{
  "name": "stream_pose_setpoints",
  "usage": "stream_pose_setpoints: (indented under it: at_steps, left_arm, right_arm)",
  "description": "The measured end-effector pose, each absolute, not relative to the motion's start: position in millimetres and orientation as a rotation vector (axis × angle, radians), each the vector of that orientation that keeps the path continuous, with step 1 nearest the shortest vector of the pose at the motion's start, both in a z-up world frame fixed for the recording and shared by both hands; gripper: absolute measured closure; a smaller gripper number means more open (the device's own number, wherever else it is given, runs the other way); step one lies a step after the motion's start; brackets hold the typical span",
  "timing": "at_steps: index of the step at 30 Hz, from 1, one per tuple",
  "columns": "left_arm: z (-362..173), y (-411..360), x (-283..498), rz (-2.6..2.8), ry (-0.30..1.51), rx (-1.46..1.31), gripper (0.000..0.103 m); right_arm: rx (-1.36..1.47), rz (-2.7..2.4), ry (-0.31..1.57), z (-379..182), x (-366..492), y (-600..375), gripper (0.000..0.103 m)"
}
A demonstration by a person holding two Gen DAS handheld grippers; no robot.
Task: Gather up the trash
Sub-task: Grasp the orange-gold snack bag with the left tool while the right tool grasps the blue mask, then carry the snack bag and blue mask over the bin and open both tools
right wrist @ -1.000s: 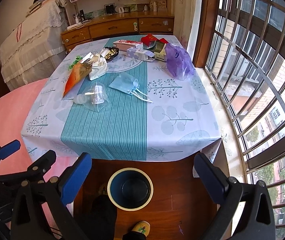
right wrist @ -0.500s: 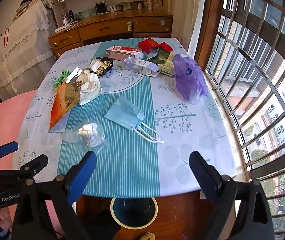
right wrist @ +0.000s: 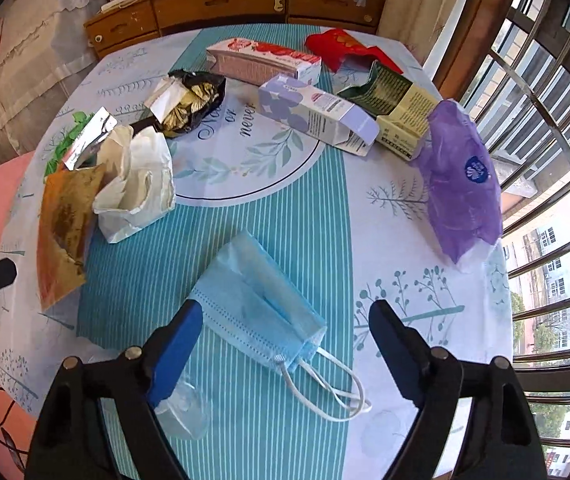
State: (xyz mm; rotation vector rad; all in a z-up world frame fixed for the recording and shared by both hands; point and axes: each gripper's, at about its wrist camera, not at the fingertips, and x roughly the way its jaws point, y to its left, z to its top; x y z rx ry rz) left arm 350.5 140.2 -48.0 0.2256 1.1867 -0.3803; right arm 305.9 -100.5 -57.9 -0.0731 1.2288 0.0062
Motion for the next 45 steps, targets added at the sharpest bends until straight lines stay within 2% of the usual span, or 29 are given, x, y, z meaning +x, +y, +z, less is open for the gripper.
stream_pose_setpoints:
  at_steps: [4,9,21,24,26,29,31,33,36,42,45]
  left_arm:
    - [-64,137,376,-0.485,1.218,0.271,0.01]
    - [-79,127,397,-0.598,1.208,0.35,0.01]
    - [-106,98,409,-0.829,1.304,0.427,0.01]
    - [-113,93,411,-0.845,1.342,0.4,0.01]
    - [-118,86,412,-0.849,1.355,0.404,0.01]
    - [-124,76,408,-0.859,1.367,0.419,0.01]
    - [-124,69,404,-0.852,1.363,0.439,0.015]
    - [-123,64,401,-0.843,1.364,0.442,0.034]
    - [-117,61,395,-0.823,1.392,0.418,0.056]
    - [-90,71,382,-0.749,1.417,0.343,0.073]
    - [-73,80,374,-0.725,1.399,0.291,0.073]
  right_arm:
    - [-0.105,0.015,1.264,-72,314,-96,0.021]
    - [-0.105,0.028,1.328,-87,319,-91,0.038]
    - [0.004,0.048,1.344,-93,315,-97,0.051]
    - [0.001,0.063,1.353,-90,314,-94,0.062]
    - [0.003,0.081,1.36,-89,313,-88,0.078]
    - [-0.007,0.086,1.369,-89,317,-79,0.089]
    - [-0.003,0.091,1.376,-88,318,-80,0.093]
    - [0.005,0.088,1.379,-86,316,-79,0.095]
    - [0.027,0.085,1.377,-81,306,-82,0.095]
    - [0.065,0.09,1.339,-55,293,-90,0.095]
    - [0.071,0.095,1.315,-38,286,-92,0.095]
